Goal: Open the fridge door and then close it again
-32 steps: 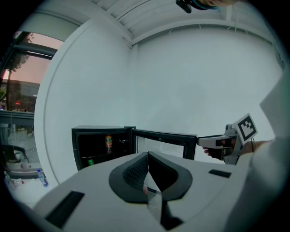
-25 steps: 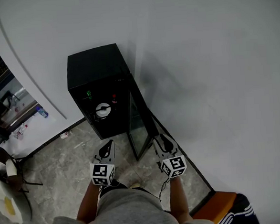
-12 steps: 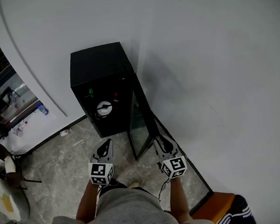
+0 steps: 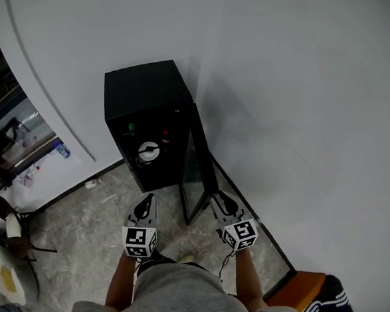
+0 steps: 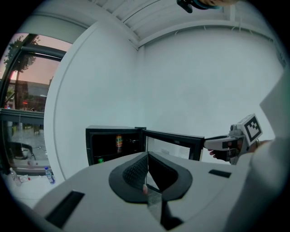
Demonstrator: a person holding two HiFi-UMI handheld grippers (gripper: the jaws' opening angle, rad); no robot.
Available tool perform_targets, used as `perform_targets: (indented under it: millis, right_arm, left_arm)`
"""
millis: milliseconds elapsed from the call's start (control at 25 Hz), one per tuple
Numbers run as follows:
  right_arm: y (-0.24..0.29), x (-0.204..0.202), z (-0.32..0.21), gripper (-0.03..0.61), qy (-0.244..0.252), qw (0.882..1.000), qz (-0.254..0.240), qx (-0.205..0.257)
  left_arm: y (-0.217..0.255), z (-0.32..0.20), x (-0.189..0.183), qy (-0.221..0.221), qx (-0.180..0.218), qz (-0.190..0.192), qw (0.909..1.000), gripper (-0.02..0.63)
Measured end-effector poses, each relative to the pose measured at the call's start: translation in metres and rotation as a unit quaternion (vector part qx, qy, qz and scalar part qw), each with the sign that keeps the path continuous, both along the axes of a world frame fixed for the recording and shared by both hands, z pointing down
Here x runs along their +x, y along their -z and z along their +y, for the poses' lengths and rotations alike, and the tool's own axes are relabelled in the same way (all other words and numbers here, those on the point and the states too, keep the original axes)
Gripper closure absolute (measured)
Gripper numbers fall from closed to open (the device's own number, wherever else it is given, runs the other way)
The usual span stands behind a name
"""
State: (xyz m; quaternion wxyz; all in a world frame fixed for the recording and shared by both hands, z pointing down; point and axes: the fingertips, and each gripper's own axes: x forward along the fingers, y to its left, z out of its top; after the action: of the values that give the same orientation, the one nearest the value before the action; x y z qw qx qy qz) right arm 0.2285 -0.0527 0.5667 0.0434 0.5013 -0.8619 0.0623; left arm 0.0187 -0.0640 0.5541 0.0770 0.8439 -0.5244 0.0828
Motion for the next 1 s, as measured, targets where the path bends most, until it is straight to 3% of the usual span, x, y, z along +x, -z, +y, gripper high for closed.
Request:
perform_targets:
  millis: [1000]
  right_arm:
    - [0.003, -0.079, -0.007, 0.436, 0.026, 1.000, 0.000, -0.001]
  left_arm:
    - [0.000, -0.002, -0.059, 0.042, -0.003, 0.000, 0.9991, 0.607]
